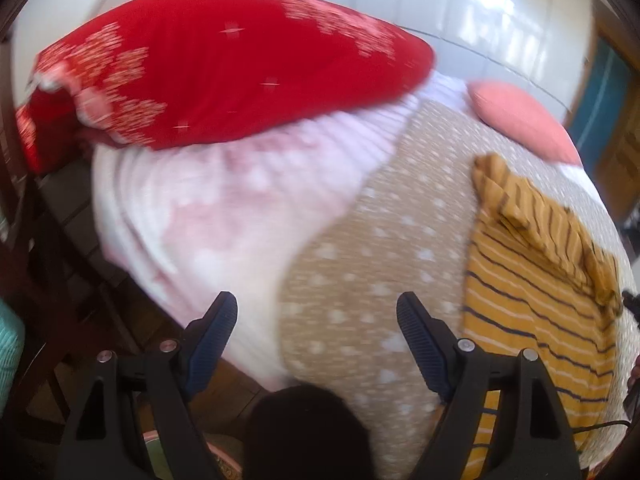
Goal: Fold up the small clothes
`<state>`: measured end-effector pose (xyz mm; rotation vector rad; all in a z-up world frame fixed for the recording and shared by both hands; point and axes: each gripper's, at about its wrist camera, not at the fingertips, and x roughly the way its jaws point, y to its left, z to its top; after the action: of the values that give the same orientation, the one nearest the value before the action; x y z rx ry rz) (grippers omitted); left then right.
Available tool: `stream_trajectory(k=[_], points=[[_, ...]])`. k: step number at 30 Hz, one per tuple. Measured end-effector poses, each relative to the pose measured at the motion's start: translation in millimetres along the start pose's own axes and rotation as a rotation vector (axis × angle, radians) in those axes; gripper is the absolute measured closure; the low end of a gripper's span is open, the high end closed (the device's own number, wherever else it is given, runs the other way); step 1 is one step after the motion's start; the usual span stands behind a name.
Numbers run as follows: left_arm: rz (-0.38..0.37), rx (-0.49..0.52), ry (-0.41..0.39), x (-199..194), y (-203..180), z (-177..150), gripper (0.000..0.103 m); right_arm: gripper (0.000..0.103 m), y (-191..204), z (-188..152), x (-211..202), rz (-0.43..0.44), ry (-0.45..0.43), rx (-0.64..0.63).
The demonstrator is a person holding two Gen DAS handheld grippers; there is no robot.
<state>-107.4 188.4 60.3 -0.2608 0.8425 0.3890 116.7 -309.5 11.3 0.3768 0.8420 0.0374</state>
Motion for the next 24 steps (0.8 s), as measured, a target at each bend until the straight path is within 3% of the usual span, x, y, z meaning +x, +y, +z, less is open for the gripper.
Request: stream_trajectory(k=[1,3,5,6,8,10,11,12,14,15,17,20,21,22,24], points=[[-0.009,0.01,0.006,2,-7,0,0.022,0.069,3,0,-5,0.011,-0.019,-0.023],[-0.04,0.034,0.017,6,-28,2,0.022,0.065,22,-2,-21,0.056,-0.06,-0.122],[-0.085,0.067,0.009,8,-52,6,0.022,0.065,41,-5,-29,0.12,-0.073,-0.217],[-0.103,0.087,-0.002,8,-64,9,0.022,0.065,55,-9,-31,0.192,-0.058,-0.268],[-0.13,0.127,-0.011,12,-86,15,0.022,0.065,71,-15,-26,0.346,0.027,-0.311],[-0.159,0.153,0.003,18,-106,19,0.022,0.065,89,-26,-6,0.5,0.177,-0.346],[-0.176,0.16,0.008,20,-113,20,0.022,0.065,93,-30,6,0.507,0.234,-0.375],[-0.19,0.168,0.011,22,-118,21,0.022,0.065,95,-32,14,0.479,0.254,-0.4],[-0.201,0.191,0.01,24,-129,21,0.022,0.07,91,-22,36,0.334,0.24,-0.461],[-0.201,0.201,0.007,24,-132,20,0.022,0.08,85,-14,39,0.315,0.221,-0.44],[-0.199,0.203,0.011,28,-131,18,0.022,0.079,52,26,41,0.255,0.111,-0.276],[-0.186,0.184,0.041,37,-121,15,0.022,0.071,2,68,35,0.235,0.007,-0.003],[-0.176,0.172,0.052,41,-115,14,0.022,0.062,-10,73,30,0.224,-0.016,0.047],[-0.165,0.16,0.061,44,-110,13,0.022,0.056,-14,74,25,0.191,-0.034,0.051],[-0.151,0.125,0.086,51,-98,12,0.022,0.054,-11,67,20,0.128,-0.045,0.008]])
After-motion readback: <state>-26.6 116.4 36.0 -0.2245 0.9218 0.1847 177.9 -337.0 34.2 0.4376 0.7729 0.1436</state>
